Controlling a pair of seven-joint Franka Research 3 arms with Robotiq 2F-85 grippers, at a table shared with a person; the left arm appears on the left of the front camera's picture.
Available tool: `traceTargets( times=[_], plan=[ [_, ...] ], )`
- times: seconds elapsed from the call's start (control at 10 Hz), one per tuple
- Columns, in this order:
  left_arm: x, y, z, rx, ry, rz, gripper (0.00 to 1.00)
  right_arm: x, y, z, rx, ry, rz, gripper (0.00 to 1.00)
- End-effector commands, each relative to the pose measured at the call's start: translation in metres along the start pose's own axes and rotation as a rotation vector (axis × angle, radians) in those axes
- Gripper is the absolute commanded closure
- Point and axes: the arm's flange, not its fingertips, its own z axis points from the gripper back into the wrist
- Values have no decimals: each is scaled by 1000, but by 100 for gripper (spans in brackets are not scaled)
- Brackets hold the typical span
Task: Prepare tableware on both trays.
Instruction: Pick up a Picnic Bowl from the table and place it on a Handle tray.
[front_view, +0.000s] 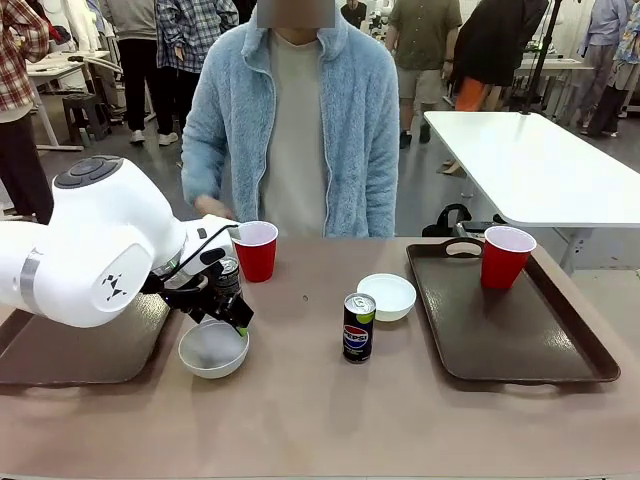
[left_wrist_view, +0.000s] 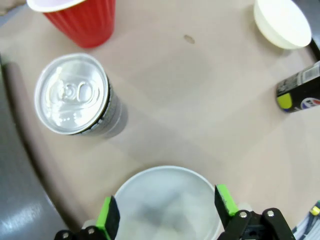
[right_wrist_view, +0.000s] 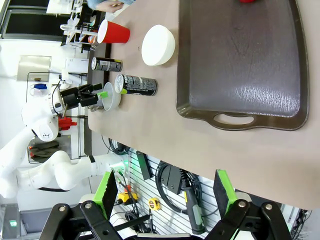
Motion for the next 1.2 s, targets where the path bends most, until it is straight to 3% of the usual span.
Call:
traceTargets(
  times=[0.0,0.5,0.7,0.8,0.9,1.0,1.1],
  plan=[
    [-73,9,13,18,-27,-13,0,1,1,1,26,-7,-2,0],
    [-66,21,7,134,13,-16,0,1,1,1,26,-7,-2,0],
    [-65,30,-1,166,96,9,0,1,1,1,26,-7,-2,0],
    [-65,34,-5,171,127,16,57,1,1,1,26,-7,-2,0],
    [-64,35,-6,180,142,25,57,1,1,1,26,-7,-2,0],
    [-64,36,-6,189,158,32,100,1,1,1,26,-7,-2,0],
    [-65,36,-6,191,161,36,62,1,1,1,26,-7,-2,0]
  ],
)
